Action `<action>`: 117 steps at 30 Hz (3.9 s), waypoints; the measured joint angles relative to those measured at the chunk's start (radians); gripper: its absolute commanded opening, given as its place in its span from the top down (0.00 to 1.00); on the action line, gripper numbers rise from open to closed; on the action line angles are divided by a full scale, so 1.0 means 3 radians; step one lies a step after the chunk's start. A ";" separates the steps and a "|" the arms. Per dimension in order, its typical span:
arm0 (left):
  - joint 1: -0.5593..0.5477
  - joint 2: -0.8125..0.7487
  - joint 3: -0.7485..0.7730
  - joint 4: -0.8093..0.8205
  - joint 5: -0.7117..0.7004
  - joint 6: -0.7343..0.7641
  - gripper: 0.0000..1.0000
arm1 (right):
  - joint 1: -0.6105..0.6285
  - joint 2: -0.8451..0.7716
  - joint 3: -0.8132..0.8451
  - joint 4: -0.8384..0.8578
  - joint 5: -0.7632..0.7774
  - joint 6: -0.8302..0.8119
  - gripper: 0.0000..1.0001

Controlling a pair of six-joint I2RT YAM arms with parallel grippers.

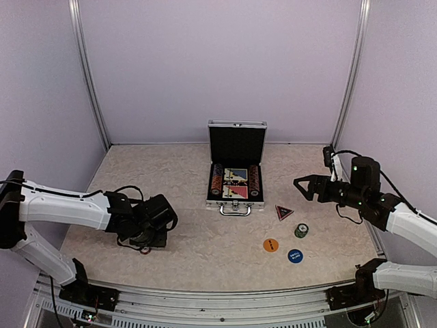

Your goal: Pack up texas hold em set

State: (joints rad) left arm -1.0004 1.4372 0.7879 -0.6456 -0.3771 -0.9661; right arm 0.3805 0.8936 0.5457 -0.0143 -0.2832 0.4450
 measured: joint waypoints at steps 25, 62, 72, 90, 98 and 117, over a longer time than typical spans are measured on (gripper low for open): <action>-0.0542 0.0322 0.0482 0.0001 0.0045 0.0727 1.00 | 0.0525 0.0992 0.0207 0.0320 -0.1083 0.0694 0.01; -0.1213 0.0399 0.0894 0.0042 0.0214 0.0992 1.00 | 0.1712 0.2902 0.0833 0.1817 -0.1703 0.1630 0.02; -0.1240 0.0451 0.0956 0.0029 0.0212 0.0991 1.00 | 0.1865 0.3134 0.0917 0.2021 -0.1788 0.1830 0.05; -0.1250 0.0459 0.0982 0.0023 0.0200 0.0992 1.00 | 0.1963 0.3212 0.0922 0.2186 -0.1910 0.1991 0.13; -0.1250 0.0463 0.0982 0.0022 0.0197 0.0992 1.00 | 0.2033 0.3321 0.0931 0.2271 -0.1949 0.2046 0.17; -0.1255 0.0469 0.0982 0.0008 0.0207 0.0992 1.00 | 0.2057 0.3389 0.0935 0.2589 -0.2052 0.2188 0.34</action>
State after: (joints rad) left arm -1.3769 1.5780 1.0824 -0.6434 -0.3149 -0.6685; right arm 0.9977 1.9102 0.8261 0.7624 -0.8989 1.1015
